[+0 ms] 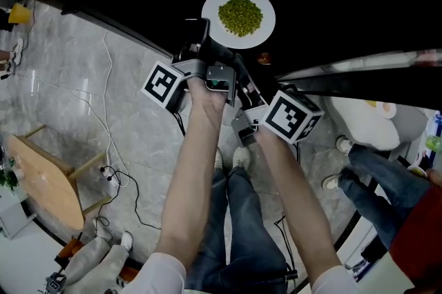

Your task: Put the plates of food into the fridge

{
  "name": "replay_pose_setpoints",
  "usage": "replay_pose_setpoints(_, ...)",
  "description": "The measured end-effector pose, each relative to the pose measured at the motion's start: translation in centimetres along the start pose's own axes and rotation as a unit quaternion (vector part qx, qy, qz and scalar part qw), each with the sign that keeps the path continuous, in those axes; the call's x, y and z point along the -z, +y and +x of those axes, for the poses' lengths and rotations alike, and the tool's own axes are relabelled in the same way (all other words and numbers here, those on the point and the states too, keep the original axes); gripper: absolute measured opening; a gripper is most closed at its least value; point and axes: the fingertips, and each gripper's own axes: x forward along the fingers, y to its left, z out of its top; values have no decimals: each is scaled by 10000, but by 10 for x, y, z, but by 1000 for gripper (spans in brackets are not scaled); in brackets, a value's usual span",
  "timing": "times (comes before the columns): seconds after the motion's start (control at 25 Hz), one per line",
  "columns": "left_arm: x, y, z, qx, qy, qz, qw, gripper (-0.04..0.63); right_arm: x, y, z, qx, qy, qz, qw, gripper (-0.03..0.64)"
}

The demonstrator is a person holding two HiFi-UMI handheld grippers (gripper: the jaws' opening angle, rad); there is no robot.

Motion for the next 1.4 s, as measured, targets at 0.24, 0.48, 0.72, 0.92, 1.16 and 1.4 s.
replay_pose_setpoints(0.24,1,-3,0,-71,55,25,10000,23,0,4,2,-78,148,-265,9995,8)
replay_pose_setpoints(0.48,0,-4,5,-127,131,147,9997,23,-2,2,8,-152,279,-415,9986,8)
replay_pose_setpoints(0.72,3,-3,2,47,186,-223,9996,23,-7,-1,6,-113,244,-441,9987,8)
replay_pose_setpoints(0.92,-3,-3,4,45,298,-211,9993,23,-13,-5,15,-57,217,-495,9985,8)
replay_pose_setpoints(1.16,4,-3,-3,-47,637,34,9979,23,-13,-6,18,47,227,-650,9976,8)
replay_pose_setpoints(1.4,8,-5,-12,-111,684,367,9969,23,-17,-7,21,104,167,-692,9974,8)
